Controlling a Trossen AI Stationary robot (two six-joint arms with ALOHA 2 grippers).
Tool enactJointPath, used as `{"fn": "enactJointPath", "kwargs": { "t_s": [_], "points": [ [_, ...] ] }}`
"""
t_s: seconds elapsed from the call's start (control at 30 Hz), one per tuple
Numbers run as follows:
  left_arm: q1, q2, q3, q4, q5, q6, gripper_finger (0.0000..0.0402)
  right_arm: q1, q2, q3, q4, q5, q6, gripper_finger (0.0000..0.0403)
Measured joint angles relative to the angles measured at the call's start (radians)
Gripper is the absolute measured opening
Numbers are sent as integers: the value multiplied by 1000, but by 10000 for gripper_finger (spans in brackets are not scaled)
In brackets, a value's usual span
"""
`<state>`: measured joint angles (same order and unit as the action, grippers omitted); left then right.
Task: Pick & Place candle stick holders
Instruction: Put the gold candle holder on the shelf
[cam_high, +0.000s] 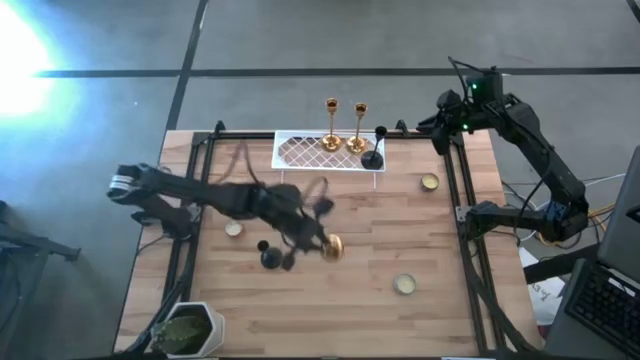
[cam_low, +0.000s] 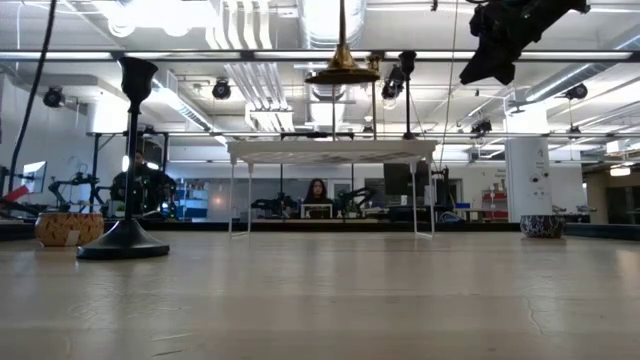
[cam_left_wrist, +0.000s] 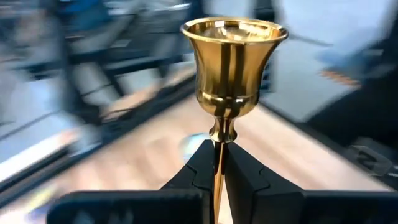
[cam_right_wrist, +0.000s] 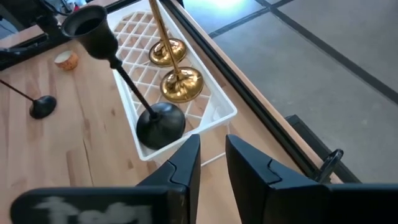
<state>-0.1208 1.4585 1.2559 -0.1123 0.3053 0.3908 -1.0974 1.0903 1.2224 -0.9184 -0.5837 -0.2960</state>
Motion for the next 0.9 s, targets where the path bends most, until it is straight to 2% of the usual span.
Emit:
{"fn": "enactJointPath", "kwargs": {
  "t_s": [0.13, 0.47, 0.7, 0.9],
  "points": [
    [50, -98, -23, -20, -149, -4, 20, 0, -14, 0, -19, 1, -26, 64],
    [246, -244, -89, 8, -328, -105, 20, 0, -34, 0, -21, 1, -55, 74],
    [435, -259, -96, 27, -337, -220, 20, 0, -35, 0, -20, 1, -56, 80],
    [574, -259, -96, 32, -323, -301, 20, 0, -35, 0, -20, 1, -57, 70]
  ]
}}
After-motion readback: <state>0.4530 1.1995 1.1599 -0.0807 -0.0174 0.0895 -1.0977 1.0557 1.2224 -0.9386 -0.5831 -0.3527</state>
